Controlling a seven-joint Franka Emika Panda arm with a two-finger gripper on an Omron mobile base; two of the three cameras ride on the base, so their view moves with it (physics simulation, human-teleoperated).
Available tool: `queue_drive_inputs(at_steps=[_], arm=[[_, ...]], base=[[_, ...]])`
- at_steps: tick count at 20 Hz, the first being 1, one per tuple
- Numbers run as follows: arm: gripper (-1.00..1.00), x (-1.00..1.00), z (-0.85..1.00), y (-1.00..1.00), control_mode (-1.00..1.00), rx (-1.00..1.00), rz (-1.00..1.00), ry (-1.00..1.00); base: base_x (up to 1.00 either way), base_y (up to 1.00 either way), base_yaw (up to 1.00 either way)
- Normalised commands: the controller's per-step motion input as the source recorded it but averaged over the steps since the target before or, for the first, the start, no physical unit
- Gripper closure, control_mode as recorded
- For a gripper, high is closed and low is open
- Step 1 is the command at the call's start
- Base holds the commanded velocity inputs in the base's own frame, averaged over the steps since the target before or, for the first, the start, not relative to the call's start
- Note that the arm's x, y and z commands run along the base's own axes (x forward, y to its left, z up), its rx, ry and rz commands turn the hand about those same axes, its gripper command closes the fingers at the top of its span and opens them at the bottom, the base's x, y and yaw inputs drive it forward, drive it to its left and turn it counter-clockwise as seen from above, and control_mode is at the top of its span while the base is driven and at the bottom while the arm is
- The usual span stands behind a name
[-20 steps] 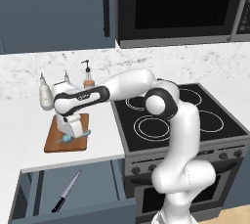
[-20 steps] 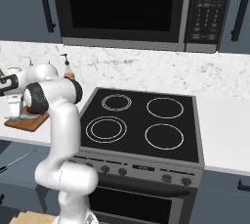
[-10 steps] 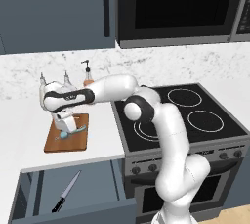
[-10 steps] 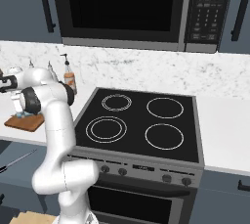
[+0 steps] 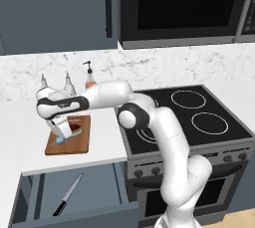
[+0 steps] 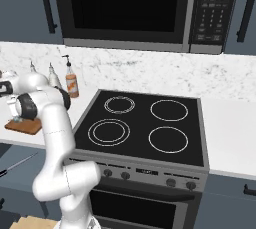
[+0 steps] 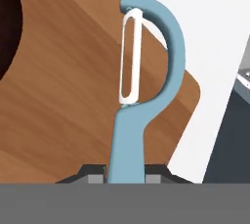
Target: Place the appropriate cutting tool for cutting the potato skin on the cutting board.
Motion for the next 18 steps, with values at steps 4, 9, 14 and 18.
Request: queue_drive_inputs(at_steps=[4,9,14,18], arm=[[-1.00,-0.08,-0.52,-0.16,-1.00,0.00,0.00,-0.10],[-1.00,-0.03,-0.23,-0.24,-1.00,0.00,0.00,-0.09],[-1.00,0.00,0.00,-0.02,-1.00,0.00,0.00,-0.07],[-1.00,-0.06,0.15,-0.02,-1.00,0.00,0.00,-0.08]], base=[[0.00,0.00,0.00],[0.00,0.00,0.00],[0.00,0.00,0.00],[0.00,0.00,0.00]])
